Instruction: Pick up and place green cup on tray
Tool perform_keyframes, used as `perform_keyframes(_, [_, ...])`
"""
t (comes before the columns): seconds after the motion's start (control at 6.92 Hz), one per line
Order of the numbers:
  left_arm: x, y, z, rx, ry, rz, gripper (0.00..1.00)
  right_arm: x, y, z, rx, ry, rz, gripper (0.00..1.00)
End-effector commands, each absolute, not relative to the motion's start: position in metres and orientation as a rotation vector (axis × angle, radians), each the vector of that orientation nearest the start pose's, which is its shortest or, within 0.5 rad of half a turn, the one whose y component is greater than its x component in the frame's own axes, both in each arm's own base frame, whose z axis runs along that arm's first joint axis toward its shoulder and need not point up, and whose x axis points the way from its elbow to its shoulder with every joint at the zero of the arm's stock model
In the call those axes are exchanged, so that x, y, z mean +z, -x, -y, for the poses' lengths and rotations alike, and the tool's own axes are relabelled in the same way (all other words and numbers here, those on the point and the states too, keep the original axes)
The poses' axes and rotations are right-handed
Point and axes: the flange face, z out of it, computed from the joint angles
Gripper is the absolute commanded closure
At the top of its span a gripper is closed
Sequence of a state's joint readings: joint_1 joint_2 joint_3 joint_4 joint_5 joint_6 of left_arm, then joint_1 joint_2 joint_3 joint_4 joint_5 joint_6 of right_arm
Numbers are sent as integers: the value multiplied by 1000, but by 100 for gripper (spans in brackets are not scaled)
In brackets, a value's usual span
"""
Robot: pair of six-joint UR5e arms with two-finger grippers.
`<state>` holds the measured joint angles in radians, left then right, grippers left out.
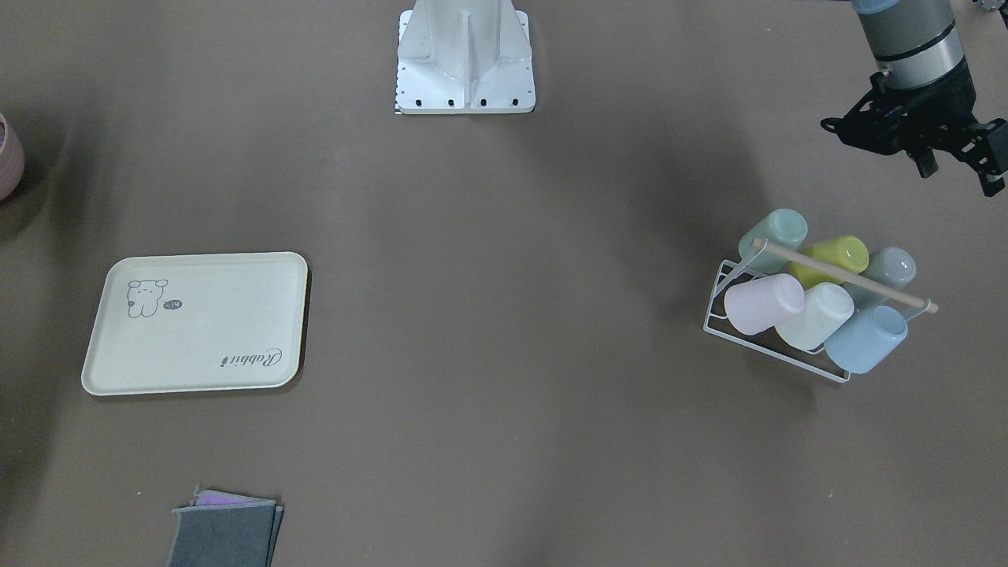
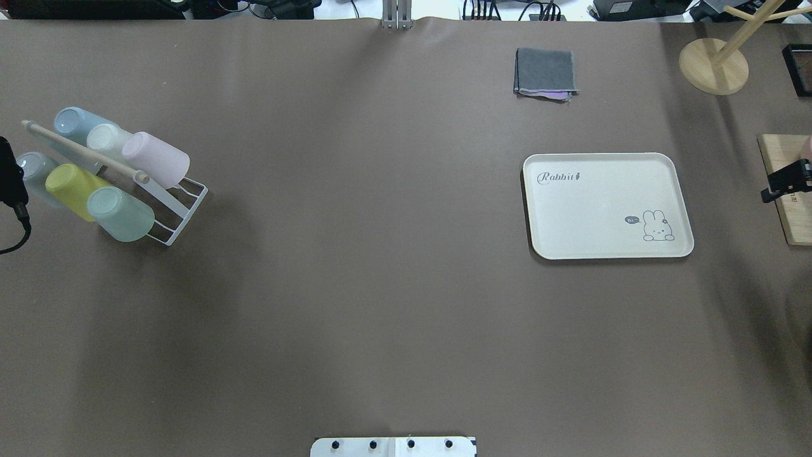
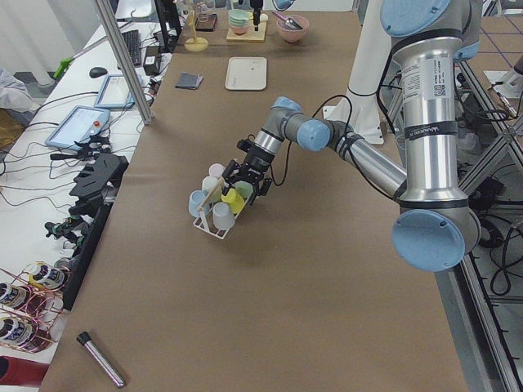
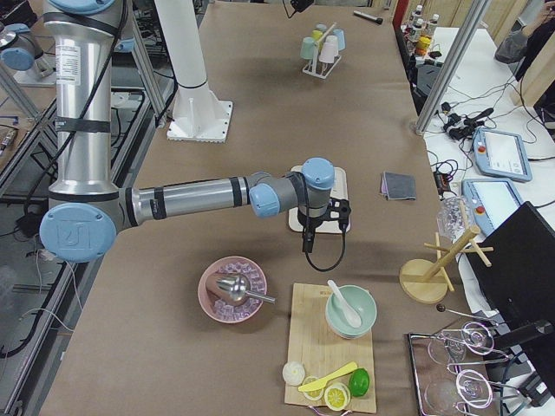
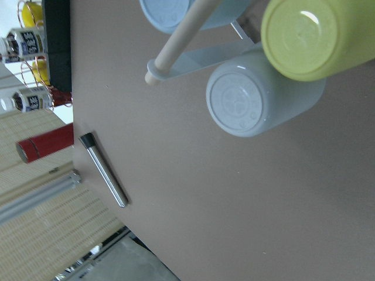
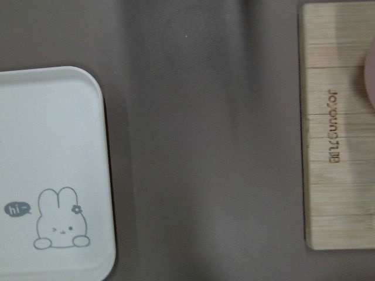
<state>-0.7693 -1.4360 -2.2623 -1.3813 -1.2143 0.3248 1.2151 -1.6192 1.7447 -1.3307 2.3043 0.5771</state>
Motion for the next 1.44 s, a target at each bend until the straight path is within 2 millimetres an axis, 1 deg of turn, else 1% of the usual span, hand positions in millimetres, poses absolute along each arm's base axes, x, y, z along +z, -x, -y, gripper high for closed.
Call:
perform_keyframes(0.0, [409,-216,388,1141,-503,396,2,563,149,506,107,27,862,0])
perform_keyframes(0.14, [402,-243,374,1216,-495,499,2,565,168,527,125,40,873,0])
perform_keyframes(0.29, [397,-273,358,1297,-499,586,2,571,194,540,119,45,885,0])
perform_keyframes(0.43, [399,-290,344,1368,-478,687,2,574,205,546,109,50,886,0])
perform_keyframes(0.58, [403,-303,338,1448,-423,748,2,580,211,550,100,46,888,0])
perform_keyframes(0.72, [396,-323,336,1534,-420,858,2,582,216,549,94,53,885,0])
perform_keyframes(0.87, [395,-335,338,1618,-401,943,2,586,221,548,89,60,879,1])
perform_keyframes(1.01, [394,-342,342,1658,-388,994,2,589,229,545,71,67,875,7])
perform_keyframes(1.16, [399,-357,344,1672,-379,1030,2,589,241,540,51,68,868,16])
perform_keyframes(1.3, [407,-375,336,1744,-358,1058,3,594,259,534,30,75,844,22])
